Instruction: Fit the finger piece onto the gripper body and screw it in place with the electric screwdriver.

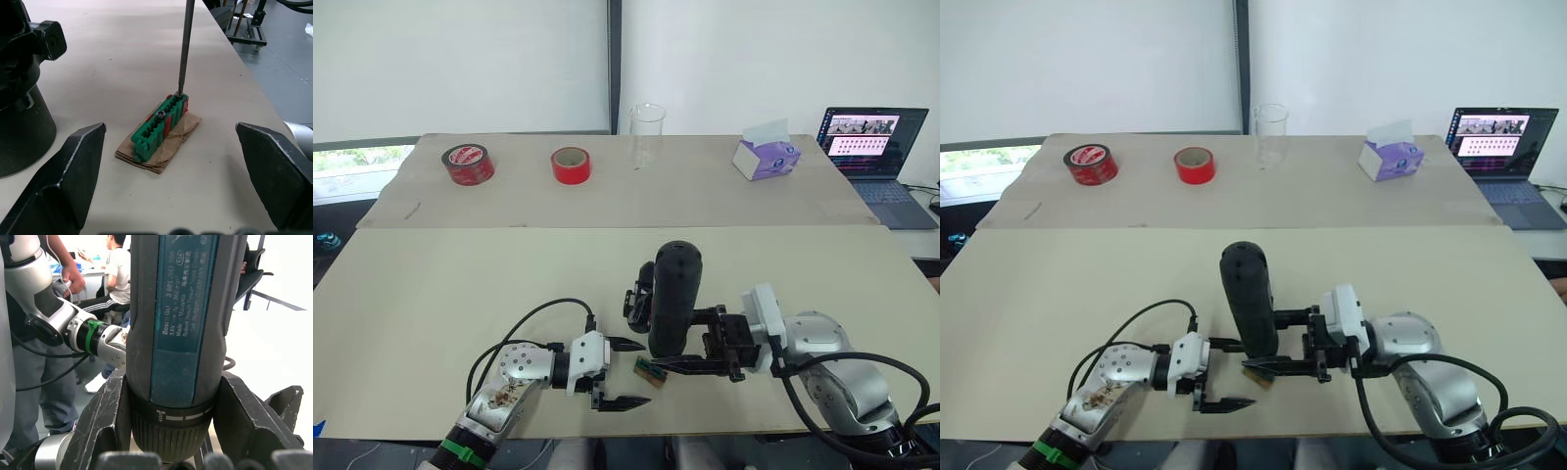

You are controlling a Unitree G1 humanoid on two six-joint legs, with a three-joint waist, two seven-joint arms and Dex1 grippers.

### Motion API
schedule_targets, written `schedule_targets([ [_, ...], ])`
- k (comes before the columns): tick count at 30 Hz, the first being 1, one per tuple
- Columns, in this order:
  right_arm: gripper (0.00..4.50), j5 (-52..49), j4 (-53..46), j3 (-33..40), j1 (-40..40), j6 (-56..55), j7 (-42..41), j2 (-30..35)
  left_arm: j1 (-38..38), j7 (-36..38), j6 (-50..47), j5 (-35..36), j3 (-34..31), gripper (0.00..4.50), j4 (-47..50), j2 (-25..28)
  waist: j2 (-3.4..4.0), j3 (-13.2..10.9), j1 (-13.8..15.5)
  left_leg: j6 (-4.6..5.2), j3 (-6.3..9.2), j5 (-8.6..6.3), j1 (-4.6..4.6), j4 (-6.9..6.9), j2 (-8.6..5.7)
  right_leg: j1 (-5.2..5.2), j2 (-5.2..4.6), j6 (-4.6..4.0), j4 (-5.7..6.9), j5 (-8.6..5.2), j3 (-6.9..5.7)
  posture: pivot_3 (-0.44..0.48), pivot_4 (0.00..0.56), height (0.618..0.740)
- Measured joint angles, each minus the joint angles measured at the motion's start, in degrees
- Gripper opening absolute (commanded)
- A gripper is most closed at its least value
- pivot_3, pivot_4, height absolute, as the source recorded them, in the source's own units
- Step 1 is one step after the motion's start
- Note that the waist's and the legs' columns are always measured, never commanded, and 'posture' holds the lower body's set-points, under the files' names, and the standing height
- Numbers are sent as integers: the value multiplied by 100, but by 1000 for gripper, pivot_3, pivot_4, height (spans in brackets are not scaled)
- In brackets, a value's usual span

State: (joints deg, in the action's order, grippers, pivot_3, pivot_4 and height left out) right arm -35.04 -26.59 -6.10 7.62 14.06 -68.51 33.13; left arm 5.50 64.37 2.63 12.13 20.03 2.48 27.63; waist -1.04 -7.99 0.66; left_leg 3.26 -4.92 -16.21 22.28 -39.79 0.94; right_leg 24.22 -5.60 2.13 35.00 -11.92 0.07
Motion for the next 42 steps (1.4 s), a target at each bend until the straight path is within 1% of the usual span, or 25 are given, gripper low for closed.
schedule_targets([
  [42, 1916, 0, 75, 43, -73, 0, -14, 4, 62, 59, 6, 2, 6, 4500, -59, -3, 0, 0, 2, 0, 0, 0, -1, 0, 0, -1, -1, 0, 0, 0, 0, 0, 150, 740],
])
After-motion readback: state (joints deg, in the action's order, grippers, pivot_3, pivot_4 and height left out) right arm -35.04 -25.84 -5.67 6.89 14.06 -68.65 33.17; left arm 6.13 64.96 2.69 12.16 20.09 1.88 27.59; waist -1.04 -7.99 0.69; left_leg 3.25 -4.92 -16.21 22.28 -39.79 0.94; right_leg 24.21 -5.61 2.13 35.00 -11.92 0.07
